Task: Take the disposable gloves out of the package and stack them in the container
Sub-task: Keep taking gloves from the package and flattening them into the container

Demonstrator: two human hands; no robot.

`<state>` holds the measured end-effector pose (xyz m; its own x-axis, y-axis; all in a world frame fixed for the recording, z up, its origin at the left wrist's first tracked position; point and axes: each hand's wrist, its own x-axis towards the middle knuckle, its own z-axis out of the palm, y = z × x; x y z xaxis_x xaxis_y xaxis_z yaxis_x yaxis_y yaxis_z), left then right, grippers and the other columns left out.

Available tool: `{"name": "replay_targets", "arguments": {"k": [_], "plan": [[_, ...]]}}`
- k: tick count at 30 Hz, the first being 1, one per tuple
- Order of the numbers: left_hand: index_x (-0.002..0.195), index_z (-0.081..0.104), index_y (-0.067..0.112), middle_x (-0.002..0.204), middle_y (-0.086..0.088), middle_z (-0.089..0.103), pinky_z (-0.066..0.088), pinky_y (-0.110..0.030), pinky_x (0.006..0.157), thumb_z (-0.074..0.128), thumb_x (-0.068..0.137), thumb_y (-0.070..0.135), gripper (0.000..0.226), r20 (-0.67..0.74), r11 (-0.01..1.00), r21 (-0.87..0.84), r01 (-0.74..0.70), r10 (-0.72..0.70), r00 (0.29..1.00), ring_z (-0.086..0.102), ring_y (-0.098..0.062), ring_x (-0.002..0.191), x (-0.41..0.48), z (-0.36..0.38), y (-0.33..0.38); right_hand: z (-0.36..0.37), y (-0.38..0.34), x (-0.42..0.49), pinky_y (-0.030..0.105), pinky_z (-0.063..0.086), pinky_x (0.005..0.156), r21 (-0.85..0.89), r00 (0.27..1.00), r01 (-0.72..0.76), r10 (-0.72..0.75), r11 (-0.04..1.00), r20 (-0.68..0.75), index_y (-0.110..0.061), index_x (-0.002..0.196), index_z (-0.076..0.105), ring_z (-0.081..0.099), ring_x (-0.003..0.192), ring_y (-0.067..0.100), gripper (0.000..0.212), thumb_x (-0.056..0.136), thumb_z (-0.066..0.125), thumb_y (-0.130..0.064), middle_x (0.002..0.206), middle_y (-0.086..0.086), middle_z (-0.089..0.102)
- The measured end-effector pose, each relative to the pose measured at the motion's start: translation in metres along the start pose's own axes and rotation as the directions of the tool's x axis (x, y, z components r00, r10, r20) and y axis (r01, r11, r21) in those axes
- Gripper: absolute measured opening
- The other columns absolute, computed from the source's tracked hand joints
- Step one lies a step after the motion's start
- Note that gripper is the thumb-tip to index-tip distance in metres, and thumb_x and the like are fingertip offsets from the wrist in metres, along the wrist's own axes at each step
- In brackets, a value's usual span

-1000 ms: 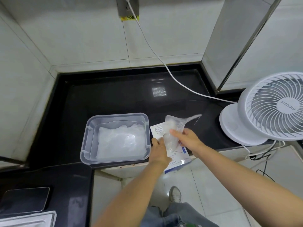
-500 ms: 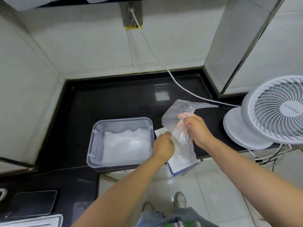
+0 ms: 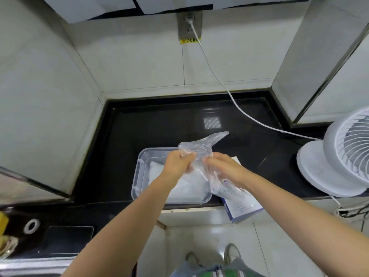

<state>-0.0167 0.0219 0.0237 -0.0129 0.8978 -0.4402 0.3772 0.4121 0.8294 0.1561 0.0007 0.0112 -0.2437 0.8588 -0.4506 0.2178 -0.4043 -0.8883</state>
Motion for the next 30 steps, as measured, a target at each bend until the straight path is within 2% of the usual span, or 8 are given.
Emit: {"name": "replay_targets", "arguments": {"k": [7, 12, 16, 18, 20, 22, 25, 30], "plan": [[0.078, 0.052, 0.012, 0.066, -0.002, 0.044, 0.03, -0.013, 0.043, 0.049, 0.099, 0.02, 0.023, -0.113, 0.934, 0.348, -0.078, 0.124, 0.986, 0.037, -0.007, 0.053, 0.013, -0.044, -0.051, 0.02, -0.004, 0.028, 0.031, 0.05, 0.062, -0.006, 0.963, 0.014, -0.015, 1.0, -0.268, -0.007, 0.092, 0.062, 0.058, 0.062, 0.019, 0.013, 0.09, 0.055, 0.003, 0.072, 0.011, 0.063], [0.077, 0.05, 0.012, 0.069, -0.004, 0.052, 0.039, -0.02, 0.053, 0.042, 0.102, 0.03, 0.031, -0.209, 0.913, 0.407, -0.04, 0.135, 0.969, 0.046, -0.008, 0.057, 0.021, -0.062, -0.081, 0.024, -0.009, 0.041, 0.016, 0.048, 0.07, -0.115, 0.796, 0.168, -0.204, 0.979, -0.571, -0.015, 0.101, 0.062, 0.059, 0.078, 0.01, 0.02, 0.091, 0.054, 0.0, 0.09, 0.001, 0.063], [0.091, 0.054, 0.006, 0.06, -0.001, 0.047, 0.042, -0.025, 0.053, 0.031, 0.105, 0.033, 0.039, -0.25, 0.845, 0.535, -0.006, 0.165, 0.954, 0.047, -0.011, 0.054, 0.029, -0.059, -0.093, 0.06, -0.02, 0.043, 0.017, 0.047, 0.071, -0.358, 0.76, 0.404, -0.527, 0.842, -0.381, -0.013, 0.092, 0.067, 0.059, 0.077, 0.007, 0.018, 0.088, 0.058, 0.002, 0.09, -0.003, 0.065], [0.107, 0.053, 0.005, 0.061, 0.002, 0.047, 0.044, -0.031, 0.06, 0.03, 0.105, 0.031, 0.035, -0.259, 0.82, 0.572, 0.012, 0.167, 0.951, 0.051, -0.015, 0.06, 0.03, -0.054, -0.093, 0.08, -0.011, 0.048, 0.024, 0.046, 0.073, -0.426, 0.881, 0.354, -0.45, 0.832, -0.146, -0.013, 0.102, 0.067, 0.059, 0.079, 0.013, 0.019, 0.09, 0.059, -0.001, 0.096, 0.0, 0.065], [0.123, 0.048, 0.004, 0.075, -0.004, 0.059, 0.049, -0.035, 0.067, 0.032, 0.105, 0.028, 0.035, -0.227, 0.82, 0.572, 0.031, 0.122, 0.966, 0.06, -0.023, 0.073, 0.032, -0.051, -0.094, 0.094, 0.005, 0.057, 0.026, 0.045, 0.081, -0.581, 0.983, 0.167, -0.18, 0.797, 0.035, -0.02, 0.129, 0.055, 0.057, 0.092, 0.017, 0.039, 0.092, 0.061, -0.009, 0.116, 0.005, 0.055], [0.141, 0.036, 0.005, 0.098, -0.01, 0.066, 0.05, -0.035, 0.072, 0.034, 0.105, 0.028, 0.042, -0.162, 0.796, 0.602, 0.061, 0.047, 0.986, 0.064, -0.026, 0.089, 0.033, -0.048, -0.096, 0.102, 0.02, 0.066, 0.03, 0.047, 0.094, -0.736, 0.994, -0.001, 0.081, 0.677, 0.073, -0.028, 0.148, 0.033, 0.055, 0.115, 0.025, 0.061, 0.094, 0.06, -0.016, 0.139, 0.009, 0.041], [0.15, 0.022, 0.008, 0.125, -0.009, 0.058, 0.052, -0.029, 0.082, 0.047, 0.101, 0.03, 0.059, -0.155, 0.78, 0.62, 0.084, 0.017, 0.988, 0.062, -0.023, 0.106, 0.035, -0.043, -0.103, 0.11, 0.031, 0.074, 0.035, 0.043, 0.105, -0.803, 0.975, -0.077, 0.212, 0.591, 0.063, -0.031, 0.155, 0.016, 0.045, 0.131, 0.032, 0.076, 0.095, 0.059, -0.014, 0.154, 0.011, 0.023], [0.118, 0.05, 0.015, 0.118, -0.004, 0.05, 0.049, -0.026, 0.087, 0.064, 0.086, 0.01, 0.036, -0.123, 0.601, 0.775, -0.193, 0.444, 0.887, 0.05, -0.019, 0.104, 0.037, -0.041, -0.097, 0.116, 0.037, 0.084, 0.036, 0.047, 0.1, -0.831, 0.963, -0.08, 0.259, 0.551, 0.079, -0.031, 0.156, 0.013, 0.049, 0.123, 0.03, 0.087, 0.089, 0.063, -0.009, 0.145, 0.011, 0.022]]}}
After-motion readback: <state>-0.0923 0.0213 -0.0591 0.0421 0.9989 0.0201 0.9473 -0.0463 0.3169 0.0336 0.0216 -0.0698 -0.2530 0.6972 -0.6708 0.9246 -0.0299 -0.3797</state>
